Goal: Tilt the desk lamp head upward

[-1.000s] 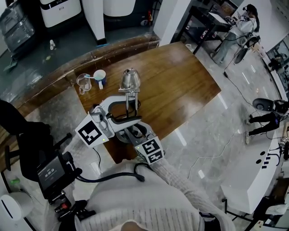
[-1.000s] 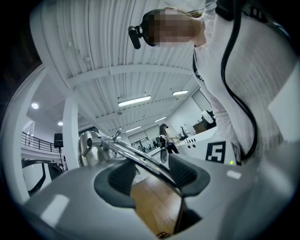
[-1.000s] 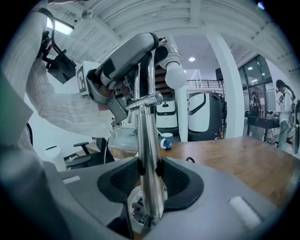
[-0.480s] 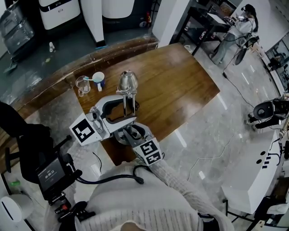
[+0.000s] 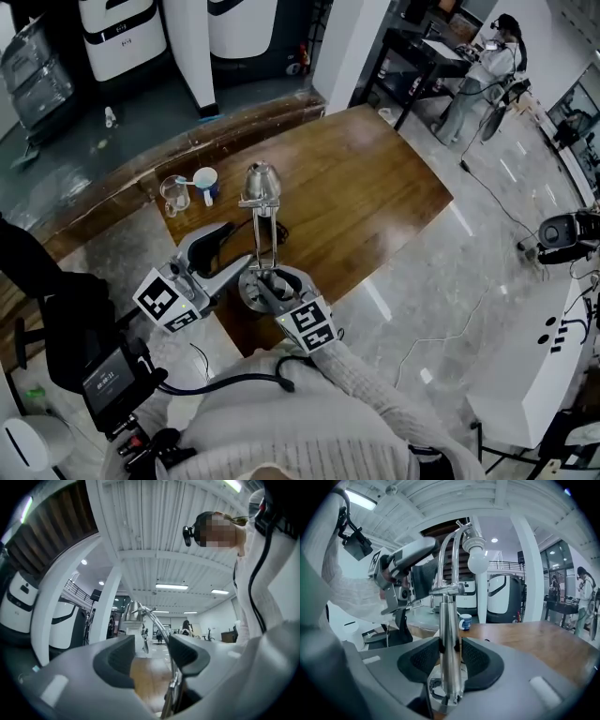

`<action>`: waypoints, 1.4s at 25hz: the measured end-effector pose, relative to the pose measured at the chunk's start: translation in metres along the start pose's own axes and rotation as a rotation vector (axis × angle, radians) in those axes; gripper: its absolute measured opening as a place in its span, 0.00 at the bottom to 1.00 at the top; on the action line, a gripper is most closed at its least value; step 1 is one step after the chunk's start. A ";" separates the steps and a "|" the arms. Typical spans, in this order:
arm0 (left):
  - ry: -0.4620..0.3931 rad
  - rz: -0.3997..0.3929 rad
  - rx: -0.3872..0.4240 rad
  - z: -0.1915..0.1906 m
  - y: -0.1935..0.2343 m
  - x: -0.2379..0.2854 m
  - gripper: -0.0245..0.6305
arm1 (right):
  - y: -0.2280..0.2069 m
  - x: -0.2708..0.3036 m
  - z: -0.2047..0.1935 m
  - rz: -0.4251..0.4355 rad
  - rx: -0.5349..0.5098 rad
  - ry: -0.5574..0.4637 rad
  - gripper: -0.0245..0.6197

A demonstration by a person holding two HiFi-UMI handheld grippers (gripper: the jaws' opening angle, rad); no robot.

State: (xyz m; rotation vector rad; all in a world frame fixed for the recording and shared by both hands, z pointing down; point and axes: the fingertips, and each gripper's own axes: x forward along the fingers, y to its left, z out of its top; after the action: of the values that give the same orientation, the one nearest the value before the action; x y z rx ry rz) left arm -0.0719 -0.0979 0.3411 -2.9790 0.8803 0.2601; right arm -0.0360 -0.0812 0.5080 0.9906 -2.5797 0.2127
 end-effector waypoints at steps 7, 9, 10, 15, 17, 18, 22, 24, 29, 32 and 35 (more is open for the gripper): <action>0.019 0.230 -0.064 -0.027 -0.014 -0.034 0.28 | -0.012 -0.047 0.028 -0.057 0.074 -0.138 0.23; 0.049 0.258 -0.110 -0.043 -0.025 -0.038 0.25 | -0.015 -0.060 0.029 -0.087 0.105 -0.163 0.14; 0.063 0.255 -0.142 -0.051 -0.032 -0.037 0.23 | -0.016 -0.065 0.028 -0.097 0.120 -0.167 0.09; 0.150 0.232 -0.213 -0.083 -0.059 -0.022 0.14 | -0.010 -0.067 0.030 -0.075 0.170 -0.182 0.04; 0.193 0.239 -0.205 -0.092 -0.065 -0.017 0.05 | -0.002 -0.066 0.034 -0.045 0.171 -0.185 0.04; 0.210 0.240 -0.208 -0.096 -0.066 -0.015 0.05 | 0.001 -0.065 0.037 -0.034 0.165 -0.185 0.04; 0.268 0.276 -0.240 -0.107 -0.063 -0.014 0.05 | 0.007 -0.060 0.042 -0.022 0.133 -0.162 0.04; 0.277 0.291 -0.245 -0.111 -0.063 -0.015 0.05 | 0.007 -0.059 0.039 -0.019 0.142 -0.148 0.03; 0.309 0.319 -0.238 -0.116 -0.061 -0.015 0.05 | 0.008 -0.054 0.027 0.001 0.192 -0.116 0.03; 0.331 0.319 -0.235 -0.119 -0.060 -0.014 0.05 | 0.007 -0.053 0.025 0.001 0.200 -0.105 0.03; 0.341 0.325 -0.241 -0.122 -0.058 -0.013 0.05 | 0.008 -0.052 0.026 0.003 0.186 -0.098 0.03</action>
State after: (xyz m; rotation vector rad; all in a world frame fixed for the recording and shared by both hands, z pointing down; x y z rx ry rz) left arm -0.0324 -0.0505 0.4618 -3.1384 1.4701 -0.1583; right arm -0.0133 -0.0500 0.4634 1.0858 -2.6883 0.4212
